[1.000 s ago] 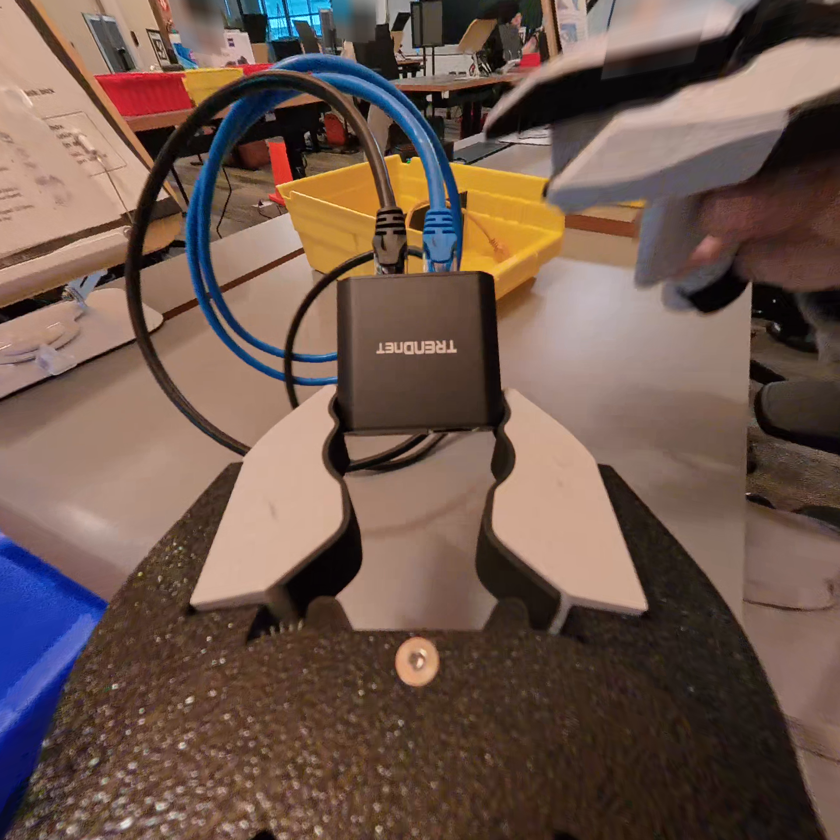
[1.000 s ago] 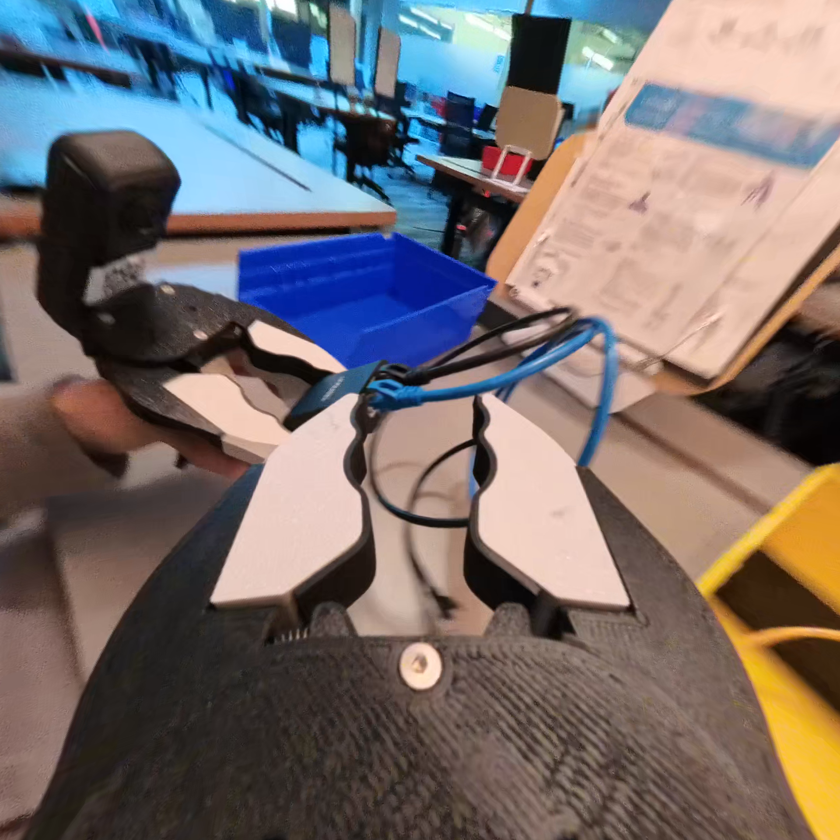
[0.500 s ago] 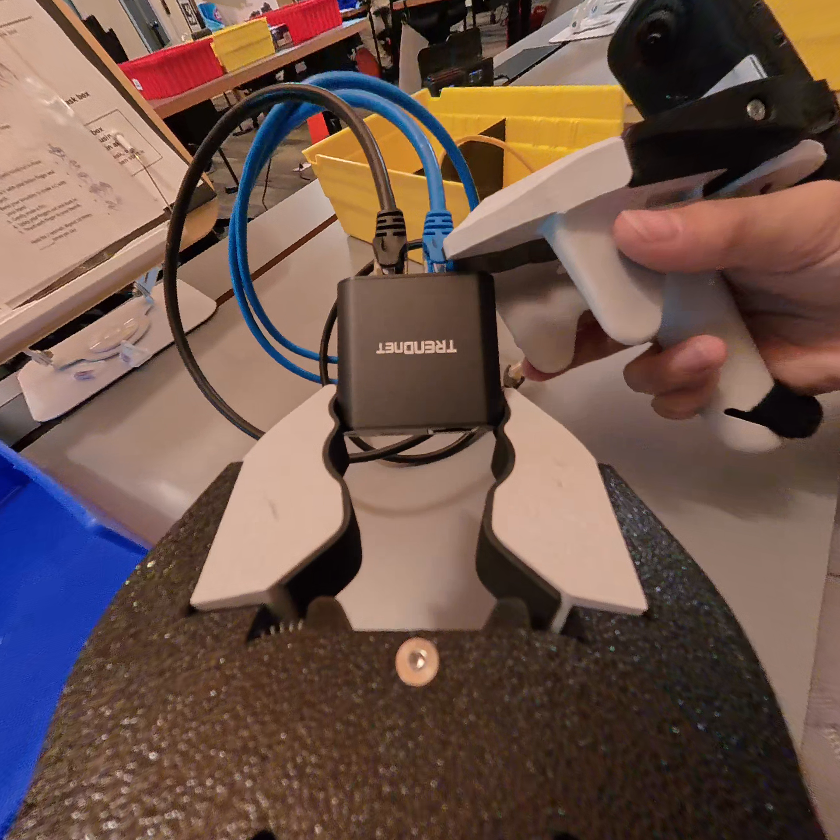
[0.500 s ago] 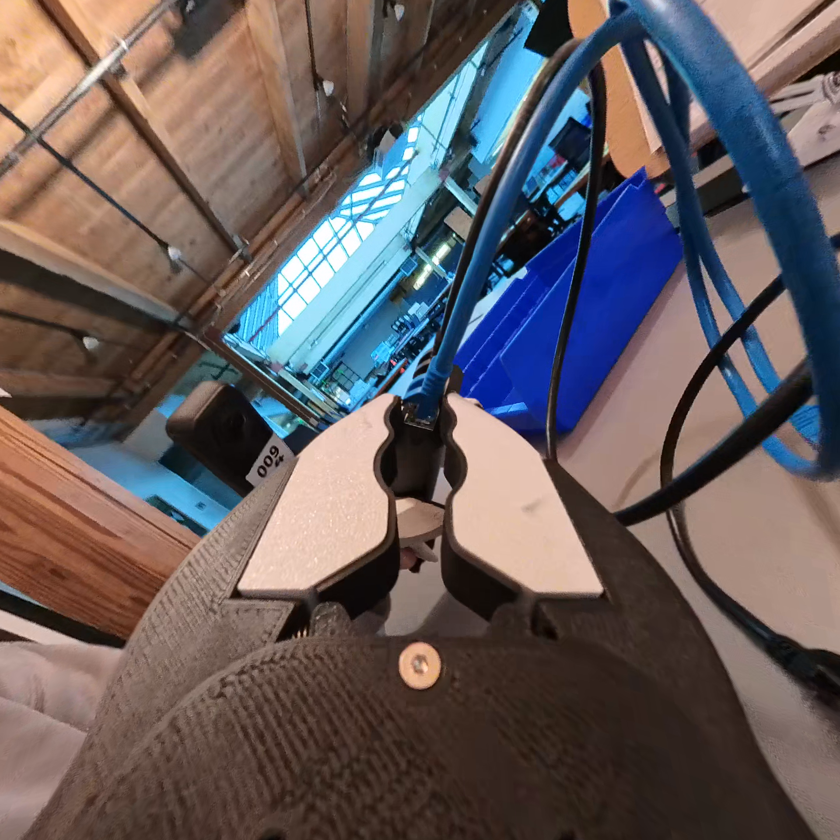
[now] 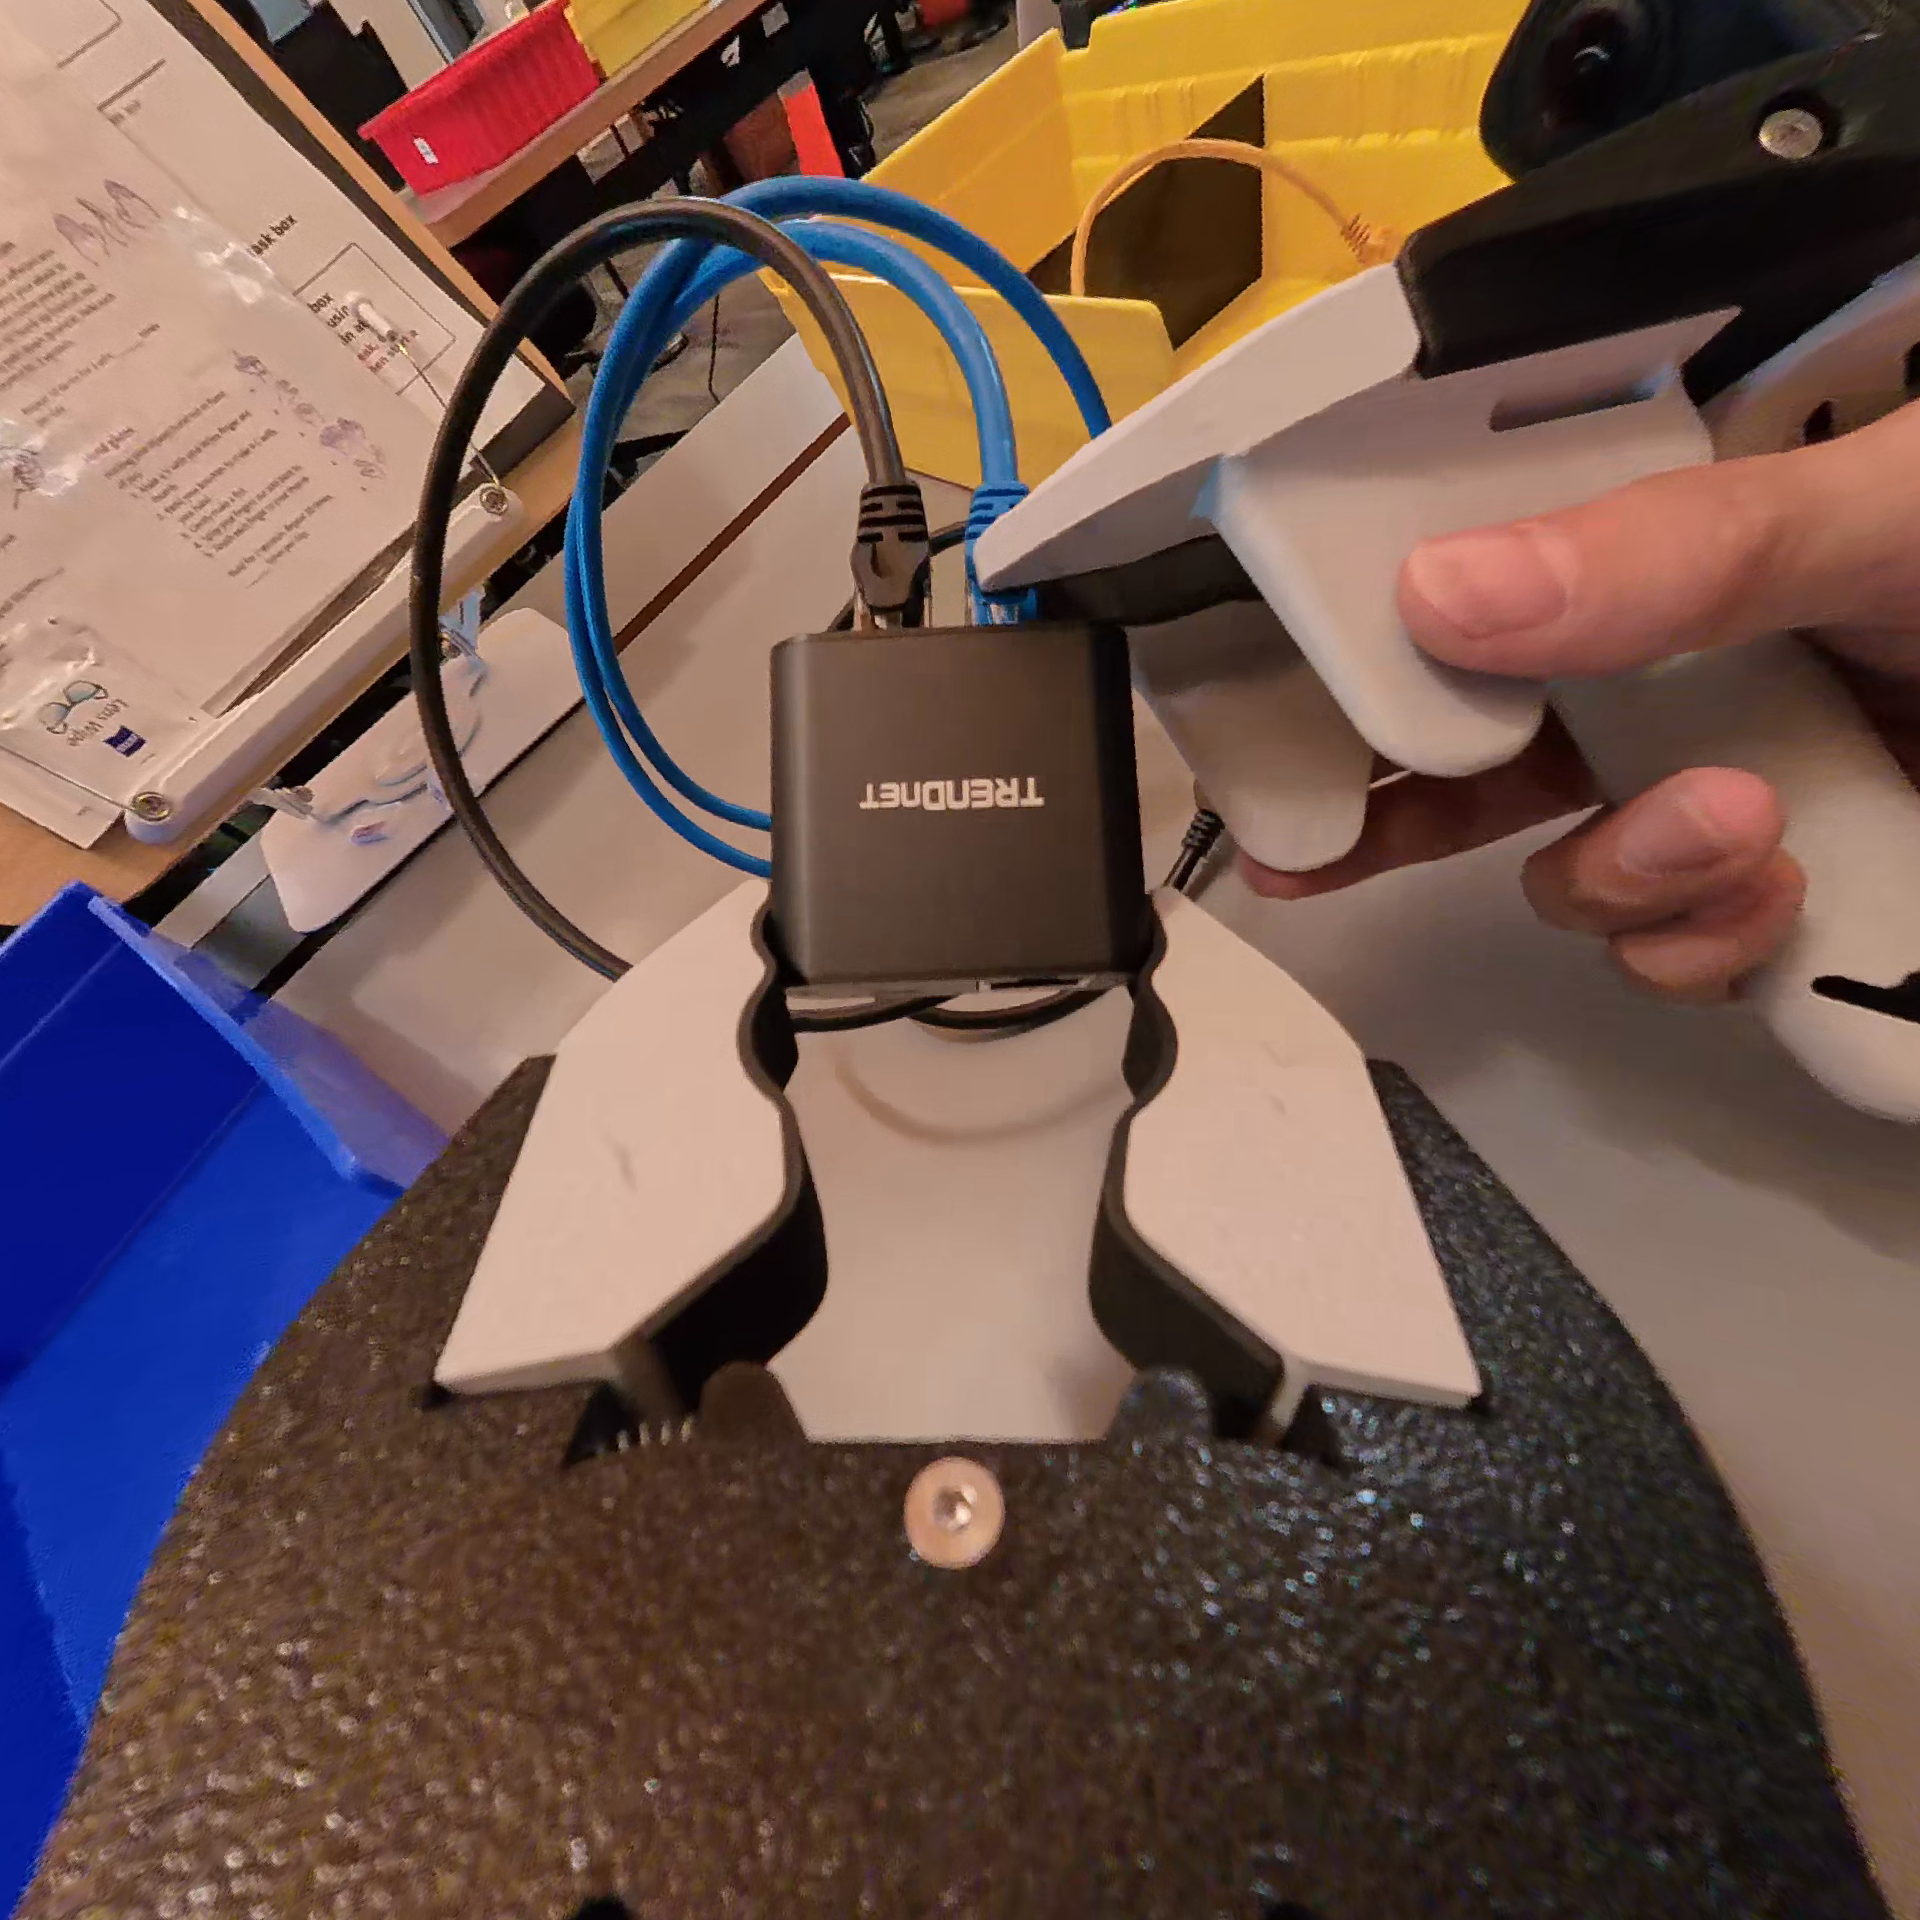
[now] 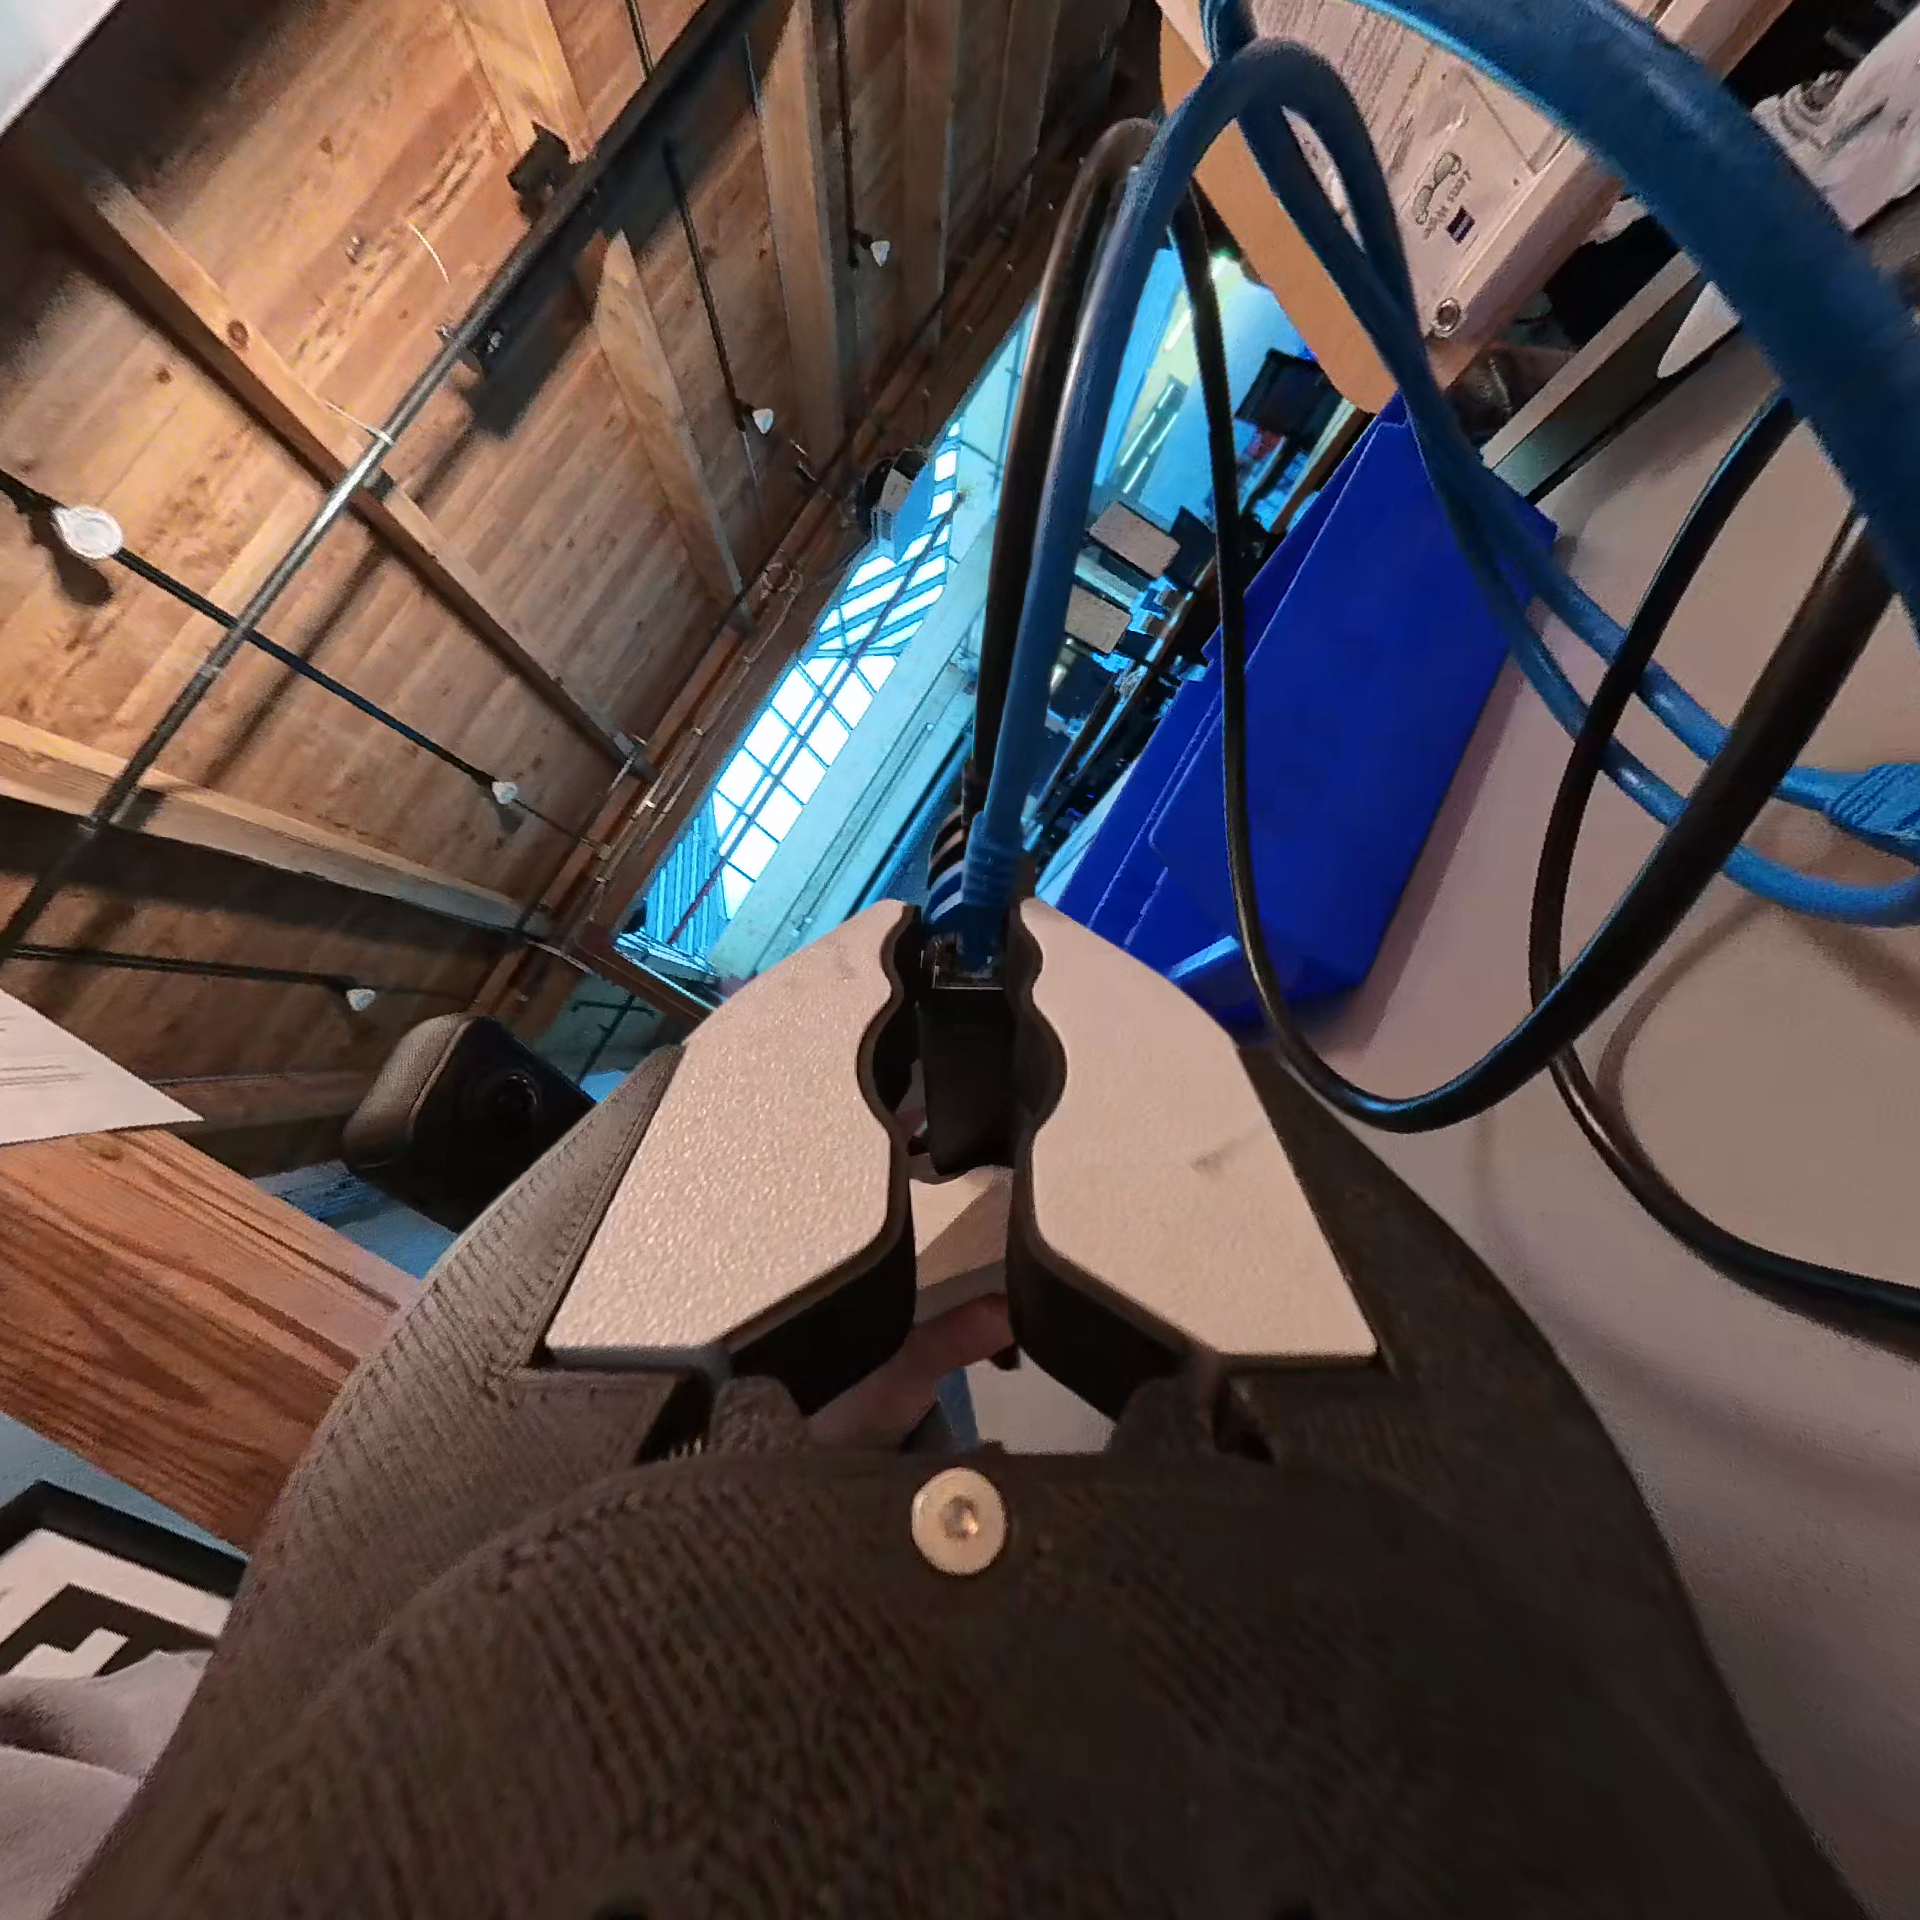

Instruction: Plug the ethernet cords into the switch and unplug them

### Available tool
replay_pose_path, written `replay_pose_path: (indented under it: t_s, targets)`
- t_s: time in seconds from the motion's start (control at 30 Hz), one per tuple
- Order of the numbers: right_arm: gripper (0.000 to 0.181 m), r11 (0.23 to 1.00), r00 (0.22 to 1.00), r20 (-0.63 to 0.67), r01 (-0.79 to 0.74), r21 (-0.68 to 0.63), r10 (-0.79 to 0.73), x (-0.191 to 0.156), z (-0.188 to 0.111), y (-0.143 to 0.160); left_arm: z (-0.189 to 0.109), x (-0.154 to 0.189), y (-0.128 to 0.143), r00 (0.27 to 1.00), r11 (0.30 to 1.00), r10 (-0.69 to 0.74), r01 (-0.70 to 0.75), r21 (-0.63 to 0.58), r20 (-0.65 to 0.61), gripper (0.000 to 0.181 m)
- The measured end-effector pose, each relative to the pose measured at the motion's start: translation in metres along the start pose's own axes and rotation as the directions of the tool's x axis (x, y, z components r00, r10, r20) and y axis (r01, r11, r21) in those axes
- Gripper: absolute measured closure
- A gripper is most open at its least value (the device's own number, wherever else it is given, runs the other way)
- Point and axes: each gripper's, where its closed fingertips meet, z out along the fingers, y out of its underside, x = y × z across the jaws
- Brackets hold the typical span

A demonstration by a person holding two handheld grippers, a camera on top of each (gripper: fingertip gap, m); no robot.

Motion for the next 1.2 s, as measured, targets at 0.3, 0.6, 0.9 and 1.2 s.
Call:
replay_pose_path:
  t_s: [0.3, 0.6, 0.9, 1.2]
  targets:
    - [0.167, 0.992, 0.991, 0.025, 0.128, -0.011, -0.128, 0.006, -0.003, 0.001, 0.005, 0.004, 0.001, 1.000, 1.000, -0.017, 0.018, -0.010, 0.021, 0.120]
    - [0.167, 0.974, 0.973, 0.080, 0.221, -0.040, -0.218, 0.012, -0.005, -0.004, 0.009, 0.006, -0.004, 0.995, 0.994, -0.098, 0.097, 0.043, 0.031, 0.120]
    - [0.165, 0.962, 0.956, 0.125, 0.272, -0.036, -0.266, 0.005, -0.006, -0.008, 0.006, 0.006, -0.016, 0.993, 0.986, -0.078, 0.065, 0.150, 0.084, 0.120]
    - [0.168, 0.997, 0.989, 0.142, 0.060, -0.058, -0.051, 0.005, -0.004, -0.009, 0.004, 0.002, -0.015, 0.995, 0.992, -0.037, 0.026, 0.127, 0.089, 0.120]
